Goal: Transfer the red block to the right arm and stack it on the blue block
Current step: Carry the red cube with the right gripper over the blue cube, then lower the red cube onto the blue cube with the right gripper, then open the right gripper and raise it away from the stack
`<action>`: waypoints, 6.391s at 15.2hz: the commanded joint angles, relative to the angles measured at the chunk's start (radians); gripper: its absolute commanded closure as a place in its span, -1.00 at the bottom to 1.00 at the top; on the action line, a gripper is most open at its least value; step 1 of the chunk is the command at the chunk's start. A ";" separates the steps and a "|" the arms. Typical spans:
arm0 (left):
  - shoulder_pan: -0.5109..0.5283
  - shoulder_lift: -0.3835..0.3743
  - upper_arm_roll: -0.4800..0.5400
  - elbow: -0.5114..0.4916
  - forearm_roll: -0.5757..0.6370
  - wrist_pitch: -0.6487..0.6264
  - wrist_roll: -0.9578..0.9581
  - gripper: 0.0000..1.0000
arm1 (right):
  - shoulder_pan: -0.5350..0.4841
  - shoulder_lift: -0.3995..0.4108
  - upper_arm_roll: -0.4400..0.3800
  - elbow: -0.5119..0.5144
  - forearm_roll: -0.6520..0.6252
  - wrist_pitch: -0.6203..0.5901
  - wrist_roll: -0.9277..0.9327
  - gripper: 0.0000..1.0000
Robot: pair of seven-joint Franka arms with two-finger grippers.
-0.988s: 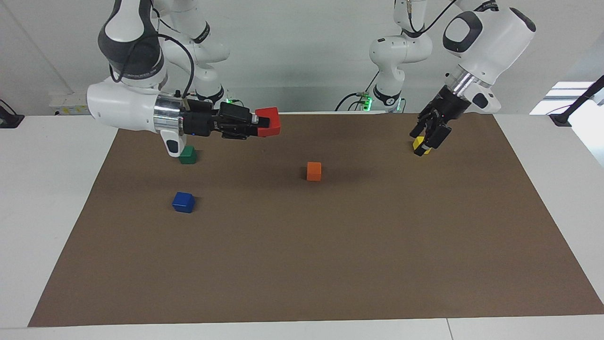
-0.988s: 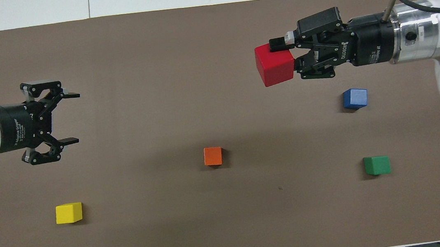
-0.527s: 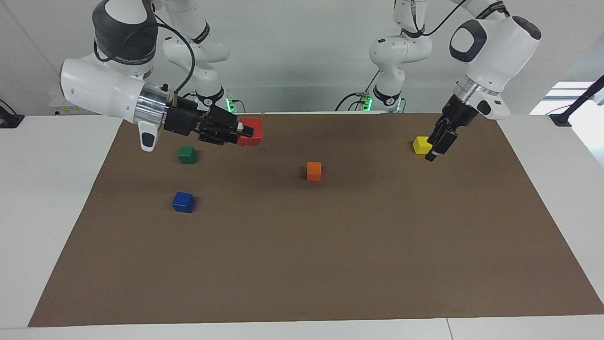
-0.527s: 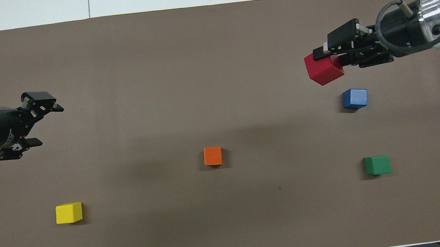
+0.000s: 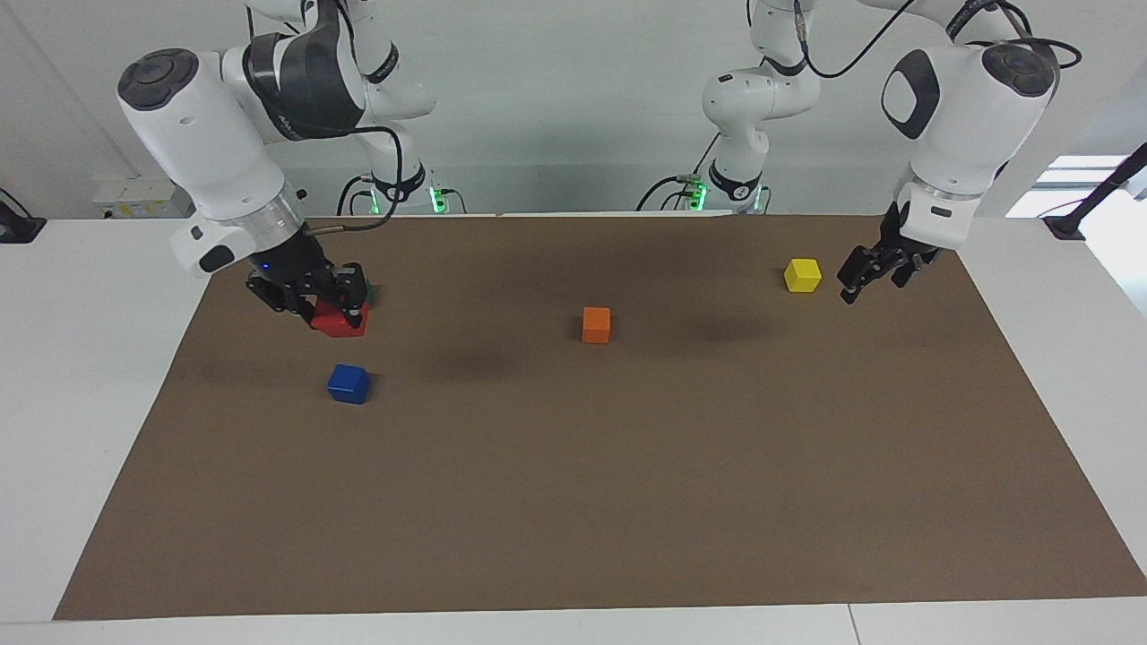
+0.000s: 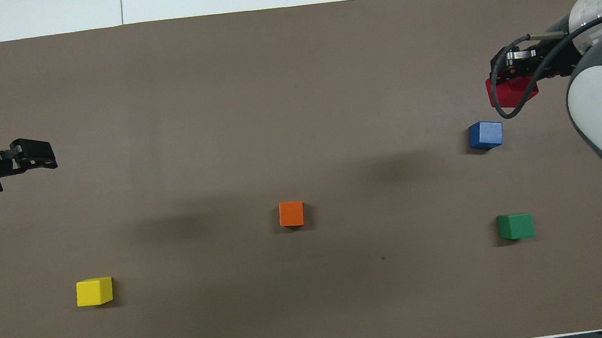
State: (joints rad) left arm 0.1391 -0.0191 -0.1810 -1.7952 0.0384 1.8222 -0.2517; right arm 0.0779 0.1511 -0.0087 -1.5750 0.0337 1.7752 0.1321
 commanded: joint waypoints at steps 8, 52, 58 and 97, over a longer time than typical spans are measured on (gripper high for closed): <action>-0.107 0.045 0.023 0.059 0.041 -0.138 0.135 -1.00 | -0.012 -0.051 0.003 -0.333 -0.107 0.383 0.037 1.00; -0.161 0.025 0.126 0.137 0.015 -0.182 0.138 -1.00 | -0.082 -0.035 0.004 -0.569 -0.109 0.613 0.149 1.00; -0.161 0.025 0.126 0.137 0.014 -0.181 0.138 -1.00 | -0.082 -0.027 0.004 -0.586 -0.109 0.629 0.149 1.00; -0.161 0.002 0.126 0.119 -0.048 -0.162 0.141 -1.00 | -0.076 -0.183 0.012 -0.043 -0.028 -0.206 -0.123 -1.00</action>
State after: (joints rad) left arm -0.0207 0.0036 -0.0625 -1.6558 0.0063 1.6481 -0.1171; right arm 0.0194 -0.0586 -0.0049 -1.6566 -0.0019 1.5959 0.0366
